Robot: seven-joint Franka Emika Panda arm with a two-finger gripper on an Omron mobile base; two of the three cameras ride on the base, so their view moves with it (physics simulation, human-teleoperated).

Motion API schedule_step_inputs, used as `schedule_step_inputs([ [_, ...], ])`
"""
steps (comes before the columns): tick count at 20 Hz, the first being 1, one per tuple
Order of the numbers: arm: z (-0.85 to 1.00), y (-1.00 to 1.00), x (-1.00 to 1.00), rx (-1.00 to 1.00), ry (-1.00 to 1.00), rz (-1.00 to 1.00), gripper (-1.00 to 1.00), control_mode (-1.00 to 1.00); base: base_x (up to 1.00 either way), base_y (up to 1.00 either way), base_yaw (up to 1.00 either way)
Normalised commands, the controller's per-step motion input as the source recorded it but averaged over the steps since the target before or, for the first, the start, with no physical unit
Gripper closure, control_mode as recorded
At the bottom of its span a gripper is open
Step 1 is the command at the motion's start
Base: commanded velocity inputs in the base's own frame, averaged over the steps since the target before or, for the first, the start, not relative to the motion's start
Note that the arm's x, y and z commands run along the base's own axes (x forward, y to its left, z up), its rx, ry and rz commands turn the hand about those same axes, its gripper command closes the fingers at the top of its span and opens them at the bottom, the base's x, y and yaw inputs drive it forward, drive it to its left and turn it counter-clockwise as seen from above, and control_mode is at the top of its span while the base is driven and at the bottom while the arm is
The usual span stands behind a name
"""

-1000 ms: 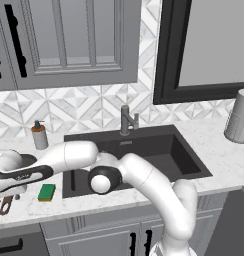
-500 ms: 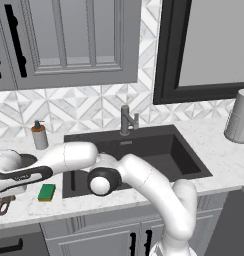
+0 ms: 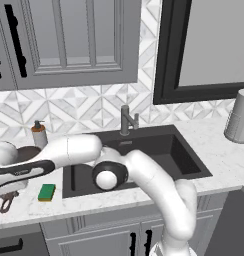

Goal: Pick the pan and sponge and place them into the sink. Then turn on the water.

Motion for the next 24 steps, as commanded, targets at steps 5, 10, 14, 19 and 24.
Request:
schedule_step_inputs([
  [5,0.26,-0.9,0.0,0.06,0.0,-0.18,1.0,-1.0,0.0,0.0,0.0],
  [10,0.19,-1.0,0.08,0.11,0.0,-0.22,1.0,-1.0,0.0,0.0,0.0],
  [14,0.03,-1.0,0.1,0.12,0.0,-0.27,1.0,-1.0,0.0,0.0,0.0],
  [19,0.0,-1.0,0.08,0.1,-0.01,-0.28,1.0,-1.0,0.0,0.0,0.0],
  [24,0.0,-0.99,0.11,0.09,-0.03,-0.26,1.0,-1.0,0.0,0.0,0.0],
])
